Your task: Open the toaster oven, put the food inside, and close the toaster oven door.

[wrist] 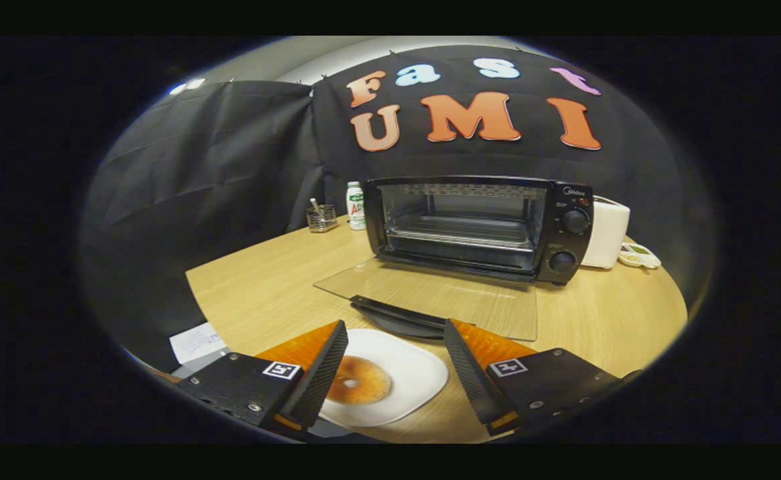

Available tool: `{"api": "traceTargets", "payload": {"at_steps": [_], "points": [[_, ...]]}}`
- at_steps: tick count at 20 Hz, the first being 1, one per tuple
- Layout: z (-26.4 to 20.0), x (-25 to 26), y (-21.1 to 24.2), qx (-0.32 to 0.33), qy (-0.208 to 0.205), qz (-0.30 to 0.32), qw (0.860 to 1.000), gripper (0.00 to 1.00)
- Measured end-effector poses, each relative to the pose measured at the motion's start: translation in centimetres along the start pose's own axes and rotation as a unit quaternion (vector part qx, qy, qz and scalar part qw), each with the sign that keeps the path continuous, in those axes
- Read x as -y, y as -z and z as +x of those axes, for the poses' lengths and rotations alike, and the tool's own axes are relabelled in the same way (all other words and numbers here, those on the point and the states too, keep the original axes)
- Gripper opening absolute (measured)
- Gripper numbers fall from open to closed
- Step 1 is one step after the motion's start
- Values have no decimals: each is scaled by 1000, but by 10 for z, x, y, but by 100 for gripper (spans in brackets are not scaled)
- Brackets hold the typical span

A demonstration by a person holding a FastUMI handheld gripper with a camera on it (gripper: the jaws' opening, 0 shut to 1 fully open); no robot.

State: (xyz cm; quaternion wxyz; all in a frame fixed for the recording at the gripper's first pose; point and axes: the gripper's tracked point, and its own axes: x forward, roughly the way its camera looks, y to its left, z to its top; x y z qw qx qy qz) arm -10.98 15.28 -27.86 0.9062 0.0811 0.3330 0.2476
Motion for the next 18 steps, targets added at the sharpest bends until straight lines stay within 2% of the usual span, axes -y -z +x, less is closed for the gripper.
{"api": "traceTargets", "payload": {"at_steps": [3, 7, 13, 18], "points": [[-10, -20, 13, -15, -24, -39, 999, 90], [-11, -28, 41, -53, -28, -92, 994, 94], [0, -28, 57, -75, -18, -83, 993, 96], [7, -23, 68, -92, -11, -46, 995, 96]]}}
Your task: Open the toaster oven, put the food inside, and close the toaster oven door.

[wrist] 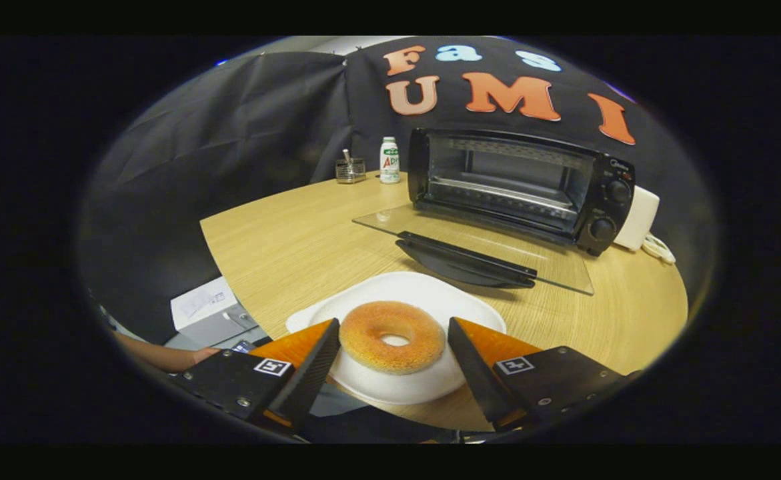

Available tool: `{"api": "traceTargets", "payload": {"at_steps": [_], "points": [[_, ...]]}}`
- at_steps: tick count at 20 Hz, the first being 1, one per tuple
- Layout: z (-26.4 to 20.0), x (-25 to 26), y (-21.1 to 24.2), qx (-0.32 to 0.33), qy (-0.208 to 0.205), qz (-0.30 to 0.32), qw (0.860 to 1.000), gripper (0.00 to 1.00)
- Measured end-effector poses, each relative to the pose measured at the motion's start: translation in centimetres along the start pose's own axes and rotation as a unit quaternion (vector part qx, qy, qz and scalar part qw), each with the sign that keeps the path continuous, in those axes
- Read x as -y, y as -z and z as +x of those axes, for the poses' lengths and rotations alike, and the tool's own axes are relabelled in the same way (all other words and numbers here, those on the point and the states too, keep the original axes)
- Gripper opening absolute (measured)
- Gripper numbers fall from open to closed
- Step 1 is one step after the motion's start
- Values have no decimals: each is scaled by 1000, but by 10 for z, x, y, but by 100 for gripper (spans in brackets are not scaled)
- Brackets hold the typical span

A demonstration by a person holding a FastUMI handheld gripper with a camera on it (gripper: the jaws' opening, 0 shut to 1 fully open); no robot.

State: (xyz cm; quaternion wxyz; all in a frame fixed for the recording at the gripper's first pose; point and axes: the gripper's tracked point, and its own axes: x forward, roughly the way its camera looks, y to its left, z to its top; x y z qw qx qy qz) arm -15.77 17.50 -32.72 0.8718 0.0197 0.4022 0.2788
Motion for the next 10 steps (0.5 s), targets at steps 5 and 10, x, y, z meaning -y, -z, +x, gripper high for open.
{"api": "traceTargets", "payload": {"at_steps": [5, 10], "points": [[0, -4, -1, -1, -8, 8, 1000, 80], [-4, 2, -36, 41, -19, 55, 997, 74]]}}
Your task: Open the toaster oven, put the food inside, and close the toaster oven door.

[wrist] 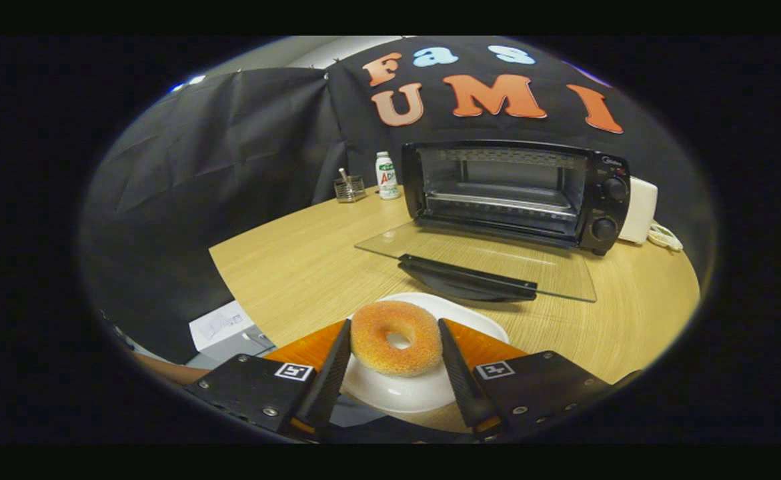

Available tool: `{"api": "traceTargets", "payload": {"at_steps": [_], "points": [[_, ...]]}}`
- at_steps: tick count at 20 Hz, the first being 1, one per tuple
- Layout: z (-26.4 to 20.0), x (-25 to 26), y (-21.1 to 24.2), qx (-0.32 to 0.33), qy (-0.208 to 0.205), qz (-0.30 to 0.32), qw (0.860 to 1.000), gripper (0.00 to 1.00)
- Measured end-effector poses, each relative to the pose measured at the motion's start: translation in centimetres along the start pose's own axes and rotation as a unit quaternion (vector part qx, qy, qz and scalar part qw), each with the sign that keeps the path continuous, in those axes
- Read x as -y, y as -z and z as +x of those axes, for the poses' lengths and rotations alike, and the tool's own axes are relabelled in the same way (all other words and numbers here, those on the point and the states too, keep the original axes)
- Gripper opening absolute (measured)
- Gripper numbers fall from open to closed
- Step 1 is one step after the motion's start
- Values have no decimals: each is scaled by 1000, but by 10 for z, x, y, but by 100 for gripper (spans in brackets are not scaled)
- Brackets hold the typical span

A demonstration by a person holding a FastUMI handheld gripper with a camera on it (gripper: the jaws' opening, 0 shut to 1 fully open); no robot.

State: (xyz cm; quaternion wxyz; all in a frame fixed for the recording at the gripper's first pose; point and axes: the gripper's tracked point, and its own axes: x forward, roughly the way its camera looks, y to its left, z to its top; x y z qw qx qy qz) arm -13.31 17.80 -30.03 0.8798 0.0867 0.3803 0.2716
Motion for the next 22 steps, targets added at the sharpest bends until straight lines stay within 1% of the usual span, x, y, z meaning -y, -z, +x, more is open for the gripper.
{"api": "traceTargets", "payload": {"at_steps": [3, 8, 13, 16, 18, 22], "points": [[7, 9, -20, 17, 6, 32, 999, 73], [19, 35, -65, 53, 30, 56, 997, 73], [41, 59, -106, 85, 64, 55, 993, 73], [59, 78, -126, 97, 93, 47, 990, 73], [72, 86, -137, 101, 99, 48, 989, 73], [95, 113, -164, 118, 139, 39, 982, 73]]}}
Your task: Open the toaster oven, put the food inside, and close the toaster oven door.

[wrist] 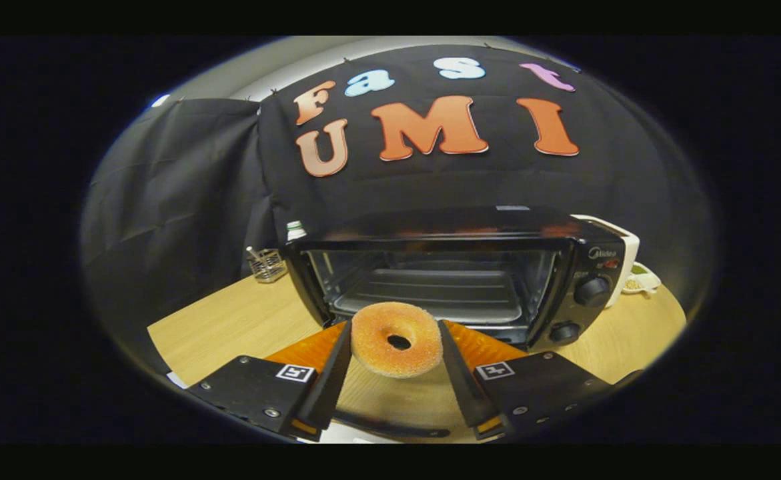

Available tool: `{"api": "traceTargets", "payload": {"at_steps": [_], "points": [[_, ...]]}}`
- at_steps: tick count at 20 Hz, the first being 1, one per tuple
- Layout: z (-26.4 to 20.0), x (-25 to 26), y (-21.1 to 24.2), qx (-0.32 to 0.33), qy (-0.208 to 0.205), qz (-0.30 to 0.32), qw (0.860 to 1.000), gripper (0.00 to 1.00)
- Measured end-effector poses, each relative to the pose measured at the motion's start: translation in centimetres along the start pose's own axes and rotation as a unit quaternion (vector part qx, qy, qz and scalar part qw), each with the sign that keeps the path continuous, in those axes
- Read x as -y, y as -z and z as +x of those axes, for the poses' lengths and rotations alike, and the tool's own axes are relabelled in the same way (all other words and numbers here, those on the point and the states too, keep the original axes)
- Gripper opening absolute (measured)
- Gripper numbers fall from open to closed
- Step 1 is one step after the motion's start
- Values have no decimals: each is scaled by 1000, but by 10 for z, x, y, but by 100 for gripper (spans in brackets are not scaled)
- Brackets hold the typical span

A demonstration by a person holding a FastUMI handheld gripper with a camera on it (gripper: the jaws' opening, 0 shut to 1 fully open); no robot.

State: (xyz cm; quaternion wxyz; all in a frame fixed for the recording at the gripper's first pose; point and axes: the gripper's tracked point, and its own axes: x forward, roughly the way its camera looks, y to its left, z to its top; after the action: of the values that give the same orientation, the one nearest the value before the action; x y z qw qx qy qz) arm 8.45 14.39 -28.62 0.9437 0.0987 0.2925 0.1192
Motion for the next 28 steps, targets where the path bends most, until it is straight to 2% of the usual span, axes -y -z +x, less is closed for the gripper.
{"api": "traceTargets", "payload": {"at_steps": [7, 15, 17, 22, 28], "points": [[46, 19, -10, 8, 40, 25, 999, 73], [56, 22, -13, 26, 54, 130, 990, 74], [60, 23, -12, 26, 55, 168, 984, 73], [65, 20, -8, 33, 64, 285, 956, 74], [79, 21, -8, 43, 85, 320, 943, 74]]}}
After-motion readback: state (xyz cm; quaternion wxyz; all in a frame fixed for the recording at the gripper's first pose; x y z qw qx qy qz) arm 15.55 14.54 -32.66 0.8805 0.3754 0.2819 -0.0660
